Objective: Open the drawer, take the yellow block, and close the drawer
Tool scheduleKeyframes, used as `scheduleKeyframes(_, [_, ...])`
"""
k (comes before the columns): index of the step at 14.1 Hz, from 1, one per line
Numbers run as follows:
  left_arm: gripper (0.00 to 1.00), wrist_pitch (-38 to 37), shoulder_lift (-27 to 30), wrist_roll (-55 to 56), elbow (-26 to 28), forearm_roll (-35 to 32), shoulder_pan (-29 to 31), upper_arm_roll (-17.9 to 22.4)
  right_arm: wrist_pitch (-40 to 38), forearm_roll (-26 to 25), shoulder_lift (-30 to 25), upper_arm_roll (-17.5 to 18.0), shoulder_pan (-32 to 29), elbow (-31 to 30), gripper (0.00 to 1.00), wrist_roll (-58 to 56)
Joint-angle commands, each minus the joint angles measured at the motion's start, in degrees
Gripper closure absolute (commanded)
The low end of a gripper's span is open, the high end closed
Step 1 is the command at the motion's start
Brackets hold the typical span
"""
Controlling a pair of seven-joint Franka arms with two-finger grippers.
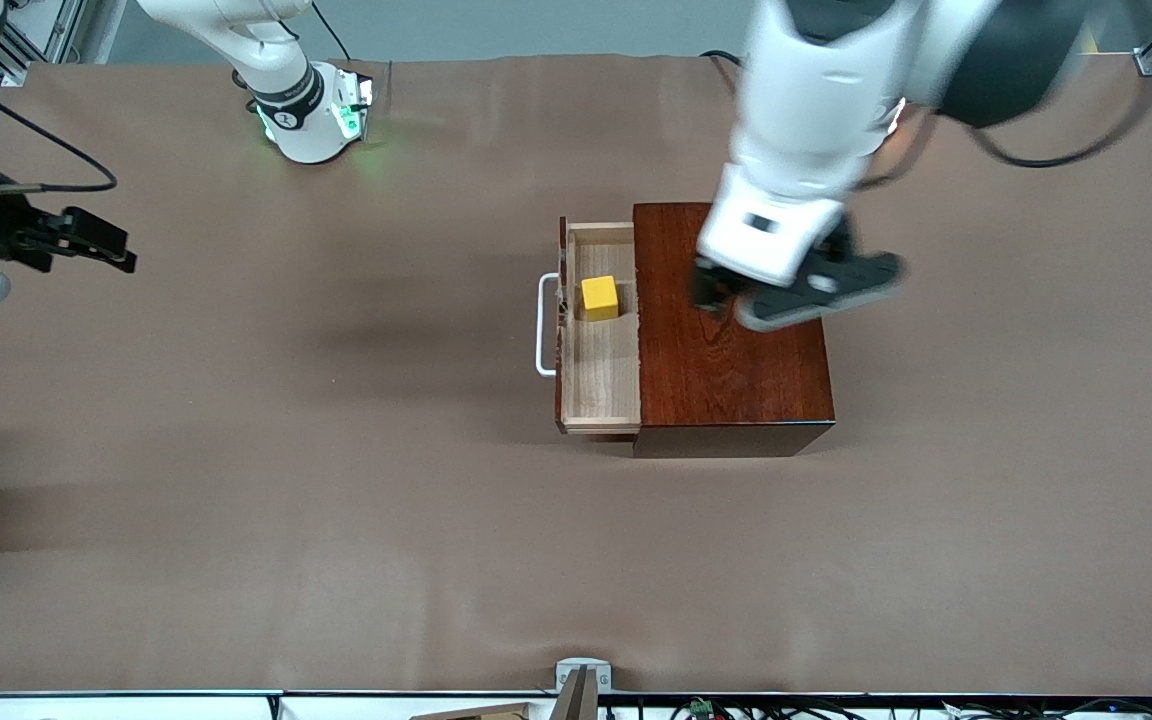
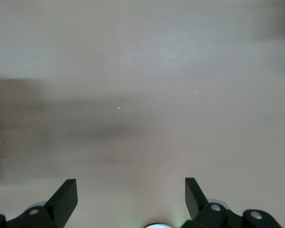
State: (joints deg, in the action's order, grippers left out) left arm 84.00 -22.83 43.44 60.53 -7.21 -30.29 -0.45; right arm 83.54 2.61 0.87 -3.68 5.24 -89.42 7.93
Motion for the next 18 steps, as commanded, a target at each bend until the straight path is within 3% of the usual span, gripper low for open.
scheduleKeyframes(1, [0.00, -1.38, 3.93, -9.12, 3.19, 0.97, 6.97, -0.69, -2.33, 0.90, 0.79, 0.25, 3.71, 0.22, 0.00, 10.50])
scheduleKeyframes(4, [0.00, -2.35, 5.95, -21.16, 4.15, 1.14, 15.67, -1.04, -1.89, 0.90, 1.49, 0.25, 8.99, 0.30, 0.00, 19.65])
scheduleKeyframes(6, [0.00, -2.44, 7.62, -27.07, 6.26, 1.67, 19.90, -1.05, -0.23, 2.21, 2.81, 0.34, 9.79, 0.57, 0.00, 20.02])
scheduleKeyframes(7, [0.00, -2.61, 8.06, -27.70, 7.05, 2.11, 20.79, -1.05, 0.13, 5.00, 3.16, 0.25, 10.40, 0.92, 0.00, 20.28])
scheduleKeyframes(12, [0.00, -2.00, 13.07, -33.24, 13.19, 5.18, 26.33, -1.13, 5.13, 6.61, 5.71, 0.34, 16.65, 1.80, 0.00, 38.26])
scheduleKeyframes(15, [0.00, 2.20, 18.07, -34.12, 20.83, 6.50, 26.86, -1.05, 8.55, 8.55, 7.12, 0.34, 19.97, 2.06, 0.00, 46.53])
scheduleKeyframes(18, [0.00, 2.31, 18.97, -38.50, 21.03, 7.82, 28.00, -0.78, 10.94, 12.93, 9.23, 0.25, 22.00, 2.24, 0.00, 56.21])
